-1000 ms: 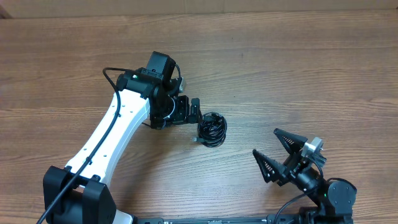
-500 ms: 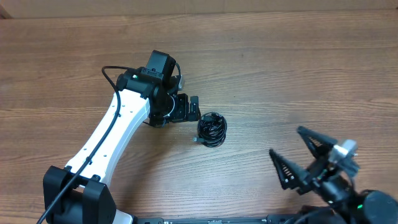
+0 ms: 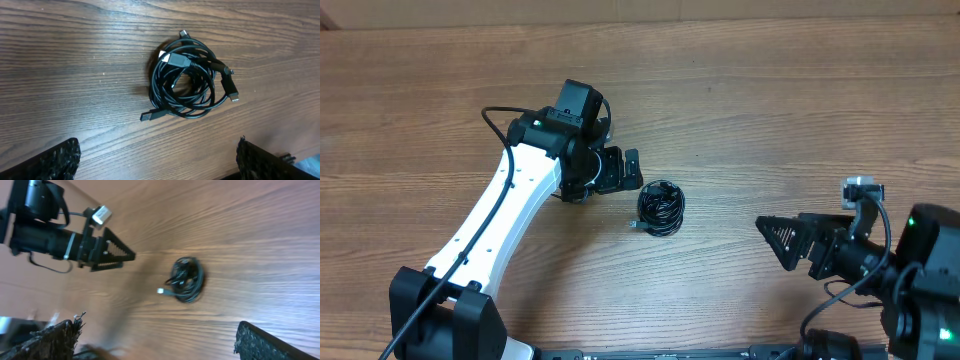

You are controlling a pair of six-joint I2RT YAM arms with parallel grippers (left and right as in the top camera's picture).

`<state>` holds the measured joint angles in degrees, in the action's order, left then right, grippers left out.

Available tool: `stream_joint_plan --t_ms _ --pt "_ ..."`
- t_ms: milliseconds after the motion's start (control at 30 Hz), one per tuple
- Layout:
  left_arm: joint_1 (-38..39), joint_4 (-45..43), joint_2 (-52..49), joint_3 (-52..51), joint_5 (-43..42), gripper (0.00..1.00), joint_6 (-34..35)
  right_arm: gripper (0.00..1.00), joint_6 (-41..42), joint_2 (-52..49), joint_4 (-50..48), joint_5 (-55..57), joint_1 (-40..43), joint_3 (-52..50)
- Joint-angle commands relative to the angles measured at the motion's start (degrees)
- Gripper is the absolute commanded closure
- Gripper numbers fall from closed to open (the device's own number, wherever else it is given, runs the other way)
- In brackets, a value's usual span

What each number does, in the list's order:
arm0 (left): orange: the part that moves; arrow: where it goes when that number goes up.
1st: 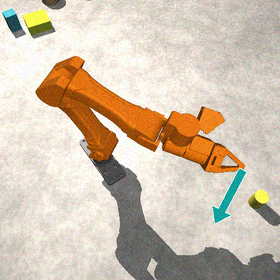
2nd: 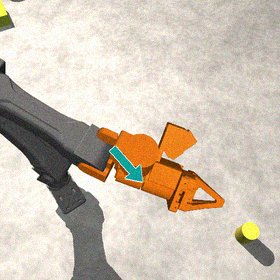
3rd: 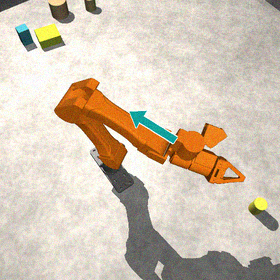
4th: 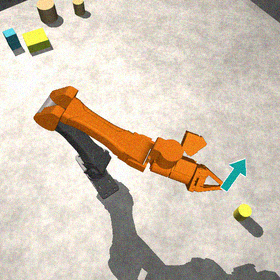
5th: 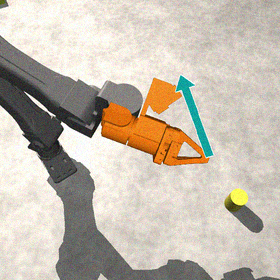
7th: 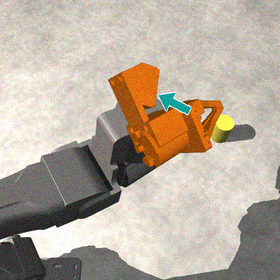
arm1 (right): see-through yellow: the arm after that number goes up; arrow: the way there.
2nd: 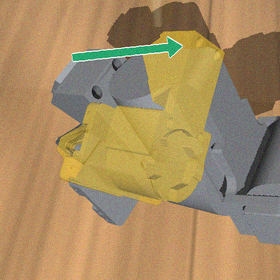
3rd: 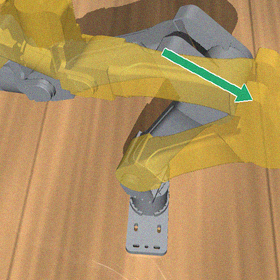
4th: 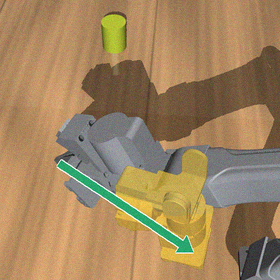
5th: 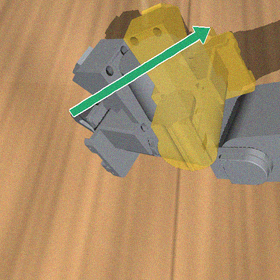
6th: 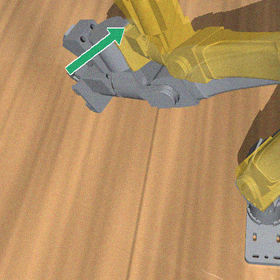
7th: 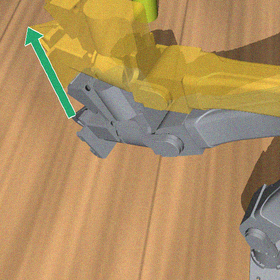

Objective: Untangle cables

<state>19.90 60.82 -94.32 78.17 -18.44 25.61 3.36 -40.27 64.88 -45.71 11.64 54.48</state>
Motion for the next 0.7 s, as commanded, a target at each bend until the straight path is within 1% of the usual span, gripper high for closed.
stream_joint_plan --t_ms 0,100,167,267,333,400,500,567,667 --pt "0.37 0.0 -1.22 0.94 4.04 0.0 4.61 0.0 2.91 -3.56 -0.04 -5.62 0.33 1.07" --pt "0.39 -0.02 -2.05 0.9 4.92 0.0 7.63 0.01 3.04 -6.47 0.61 -5.6 0.33 1.07" --pt "0.39 0.07 -2.99 0.87 4.85 0.0 7.85 0.01 5.29 -9.31 1.57 -4.87 0.33 1.07" --pt "0.39 0.13 -4.17 0.83 4.57 0.0 7.82 0.01 5.46 -12.57 2.6 -4.72 0.33 1.07" --pt "0.46 0.46 -5.11 0.81 1.62 0.0 7.76 0.01 5.46 -14.84 3.13 -4.74 0.31 1.07" --pt "0.68 -0.04 -5.9 0.76 -0.68 0.0 7.34 0.01 5.44 -16.94 3.37 -4.74 -0.04 1.07" --pt "1.38 -1.25 -7.56 0.74 -0.42 0.01 6.32 0.02 5.44 -19.26 3.13 -4.74 -1.73 1.07" --pt "2.14 -1.64 -9.66 0.74 -0.28 0.04 4.28 0.02 5.44 -21.03 2.6 -4.72 -3.93 1.07" --pt "3.04 -1.11 -12.17 0.74 -0.26 0.03 3.02 0.02 5.44 -22.23 2.23 -4.46 -6.4 1.07"
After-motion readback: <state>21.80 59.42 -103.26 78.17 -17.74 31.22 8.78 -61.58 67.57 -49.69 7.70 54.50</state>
